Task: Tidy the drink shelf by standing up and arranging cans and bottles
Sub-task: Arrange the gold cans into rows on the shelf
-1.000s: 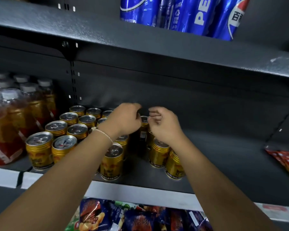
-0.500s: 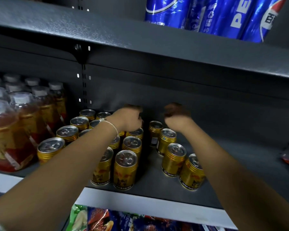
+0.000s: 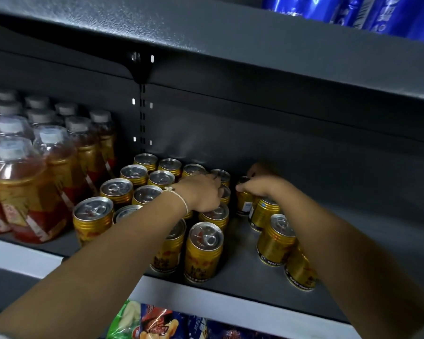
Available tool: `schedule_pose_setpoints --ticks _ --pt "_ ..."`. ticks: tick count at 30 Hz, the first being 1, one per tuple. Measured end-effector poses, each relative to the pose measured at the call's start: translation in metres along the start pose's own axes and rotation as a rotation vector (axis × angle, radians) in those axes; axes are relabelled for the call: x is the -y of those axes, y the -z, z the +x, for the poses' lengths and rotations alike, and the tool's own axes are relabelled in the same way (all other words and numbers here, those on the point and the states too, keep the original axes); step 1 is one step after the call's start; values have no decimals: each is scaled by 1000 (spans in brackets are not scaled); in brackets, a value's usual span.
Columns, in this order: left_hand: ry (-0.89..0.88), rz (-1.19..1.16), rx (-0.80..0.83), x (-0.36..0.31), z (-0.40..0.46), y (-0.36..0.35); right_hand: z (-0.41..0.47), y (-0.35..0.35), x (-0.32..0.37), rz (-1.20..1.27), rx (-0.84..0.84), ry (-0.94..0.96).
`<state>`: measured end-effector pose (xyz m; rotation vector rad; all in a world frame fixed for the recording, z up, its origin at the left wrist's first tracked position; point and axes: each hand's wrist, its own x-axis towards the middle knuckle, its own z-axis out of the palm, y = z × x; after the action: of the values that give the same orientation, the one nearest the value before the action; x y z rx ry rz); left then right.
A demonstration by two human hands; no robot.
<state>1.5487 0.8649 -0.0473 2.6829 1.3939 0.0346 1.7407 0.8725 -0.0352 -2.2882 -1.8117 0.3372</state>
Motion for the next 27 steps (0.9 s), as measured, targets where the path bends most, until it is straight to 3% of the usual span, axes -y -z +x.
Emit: schedule_pose_setpoints --ticks 7,12,27 --pt "-10 13 -20 4 4 -7 2 3 -5 132 -41 89" --pt "-16 20 -12 6 7 -10 1 1 -14 112 -1 166" --pt "-33 26 -7 1 -2 -3 -9 -4 -17 -40 -100 239"
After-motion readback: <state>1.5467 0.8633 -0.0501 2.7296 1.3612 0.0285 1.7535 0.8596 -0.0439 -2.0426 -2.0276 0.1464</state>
